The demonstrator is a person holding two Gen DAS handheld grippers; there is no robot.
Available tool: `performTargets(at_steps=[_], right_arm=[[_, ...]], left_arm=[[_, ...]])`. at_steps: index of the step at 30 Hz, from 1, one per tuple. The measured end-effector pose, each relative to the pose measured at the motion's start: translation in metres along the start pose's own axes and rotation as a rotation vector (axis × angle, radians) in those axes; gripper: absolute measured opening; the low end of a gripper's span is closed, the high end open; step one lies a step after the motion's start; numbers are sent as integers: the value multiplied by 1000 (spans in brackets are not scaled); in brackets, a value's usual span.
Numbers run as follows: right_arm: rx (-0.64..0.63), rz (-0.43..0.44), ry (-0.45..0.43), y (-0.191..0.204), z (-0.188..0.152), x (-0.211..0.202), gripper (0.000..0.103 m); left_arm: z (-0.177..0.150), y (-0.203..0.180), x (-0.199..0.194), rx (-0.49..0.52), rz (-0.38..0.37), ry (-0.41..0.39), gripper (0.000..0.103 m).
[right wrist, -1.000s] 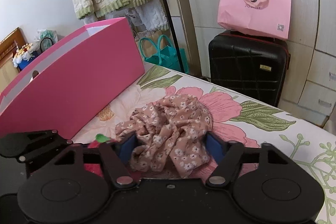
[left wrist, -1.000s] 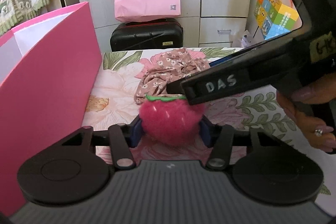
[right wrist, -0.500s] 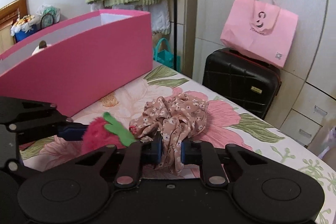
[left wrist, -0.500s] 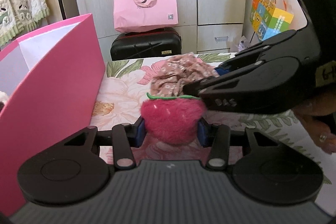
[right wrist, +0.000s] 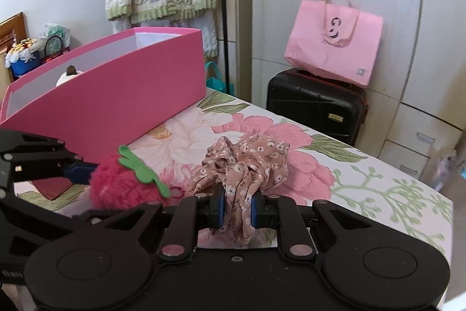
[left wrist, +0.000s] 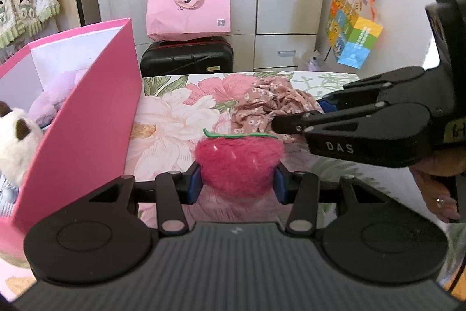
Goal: Organize soft objects
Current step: 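Carry the strawberry plush and floral scrunchie over the pink shoebox with both tools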
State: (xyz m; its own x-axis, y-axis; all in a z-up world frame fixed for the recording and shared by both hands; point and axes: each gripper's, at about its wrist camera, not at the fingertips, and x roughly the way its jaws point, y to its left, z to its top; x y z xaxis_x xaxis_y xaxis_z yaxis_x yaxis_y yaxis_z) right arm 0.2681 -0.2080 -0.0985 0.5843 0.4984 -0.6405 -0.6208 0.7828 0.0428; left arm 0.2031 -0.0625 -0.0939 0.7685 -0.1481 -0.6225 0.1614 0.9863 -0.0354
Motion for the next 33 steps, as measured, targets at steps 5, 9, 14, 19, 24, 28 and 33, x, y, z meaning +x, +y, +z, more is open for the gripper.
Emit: performTargets(at_steps=[5, 9, 14, 19, 24, 28, 33], right_arm=[[41, -27, 1, 9, -13, -21, 19], [97, -49, 13, 19, -27, -36, 19], [165, -53, 31, 34, -47, -49, 19], [209, -27, 42, 50, -60, -65, 19], [219, -21, 42, 73, -69, -81, 19], [230, 1, 37, 93, -70, -96, 19], [207, 28, 7, 120, -64, -120, 20]], left_arm=[[-9, 1, -17, 5, -32, 45, 48], [-21, 3, -32, 3, -42, 60, 48], [-31, 10, -48, -4, -57, 85, 48], [-38, 21, -67, -15, -67, 92, 48], [-46, 32, -87, -37, -86, 90, 48], [-51, 39, -103, -24, -86, 96, 48], [-59, 59, -120, -53, -84, 97, 48]])
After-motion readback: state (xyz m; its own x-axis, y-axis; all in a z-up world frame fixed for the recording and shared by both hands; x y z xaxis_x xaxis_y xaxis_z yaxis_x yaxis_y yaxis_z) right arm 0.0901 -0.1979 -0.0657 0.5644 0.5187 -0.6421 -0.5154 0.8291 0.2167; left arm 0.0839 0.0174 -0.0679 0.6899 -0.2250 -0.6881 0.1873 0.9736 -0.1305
